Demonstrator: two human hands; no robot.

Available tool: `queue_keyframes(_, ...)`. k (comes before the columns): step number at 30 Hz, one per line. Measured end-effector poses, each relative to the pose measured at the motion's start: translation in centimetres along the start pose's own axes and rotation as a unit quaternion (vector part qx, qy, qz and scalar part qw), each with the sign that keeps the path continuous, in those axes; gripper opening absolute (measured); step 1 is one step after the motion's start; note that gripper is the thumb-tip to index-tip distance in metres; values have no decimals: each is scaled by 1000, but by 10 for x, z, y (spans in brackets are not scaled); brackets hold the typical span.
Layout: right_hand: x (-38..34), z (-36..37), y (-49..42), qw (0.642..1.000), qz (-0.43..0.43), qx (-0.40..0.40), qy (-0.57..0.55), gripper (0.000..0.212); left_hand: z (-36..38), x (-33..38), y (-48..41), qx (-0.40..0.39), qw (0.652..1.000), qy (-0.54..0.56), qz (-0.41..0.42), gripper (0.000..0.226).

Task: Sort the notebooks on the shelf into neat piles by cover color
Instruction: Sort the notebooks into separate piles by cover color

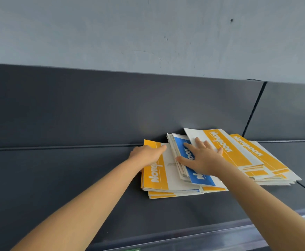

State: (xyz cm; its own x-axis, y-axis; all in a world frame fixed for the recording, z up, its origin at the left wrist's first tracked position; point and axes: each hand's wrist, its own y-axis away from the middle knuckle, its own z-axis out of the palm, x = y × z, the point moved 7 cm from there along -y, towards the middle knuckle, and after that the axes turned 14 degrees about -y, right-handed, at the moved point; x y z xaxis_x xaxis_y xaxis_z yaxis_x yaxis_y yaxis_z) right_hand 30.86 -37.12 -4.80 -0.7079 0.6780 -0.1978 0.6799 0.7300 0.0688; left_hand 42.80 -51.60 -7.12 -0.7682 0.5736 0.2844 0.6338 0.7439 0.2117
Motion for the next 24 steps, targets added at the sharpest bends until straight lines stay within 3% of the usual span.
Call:
queue_keyframes(9, 4, -1, -4, 999, 0, -15, -31, 81, 2, -2, -5, 28, 999, -15, 10, 66)
queue_keyframes(11, 6, -3, -4, 998, -7, -4, -56, 87, 3, -2, -2, 27, 999, -36, -1, 74)
queue_keyframes(14, 9, -6, -5, 990, -2, 13, -140, 95, -11, 13, 10, 128, 984, -119, 14, 88)
queue_keyframes(16, 15, -12, -3, 964, 14, 10, -266, 86, -22, 37, 21, 206, 966, -141, 64, 82)
queue_keyframes(18, 28, -23, -4, 933, 32, 29, -356, 71, -24, 67, 26, 214, 963, -123, 112, 73)
queue_keyframes(21, 63, -49, -9, 968, 43, 82, -232, 56, -19, 105, 27, 174, 972, -73, 138, 62)
queue_keyframes(24, 91, -62, -20, 983, 48, 65, -165, 51, -12, 131, 20, 134, 983, -15, 127, 56)
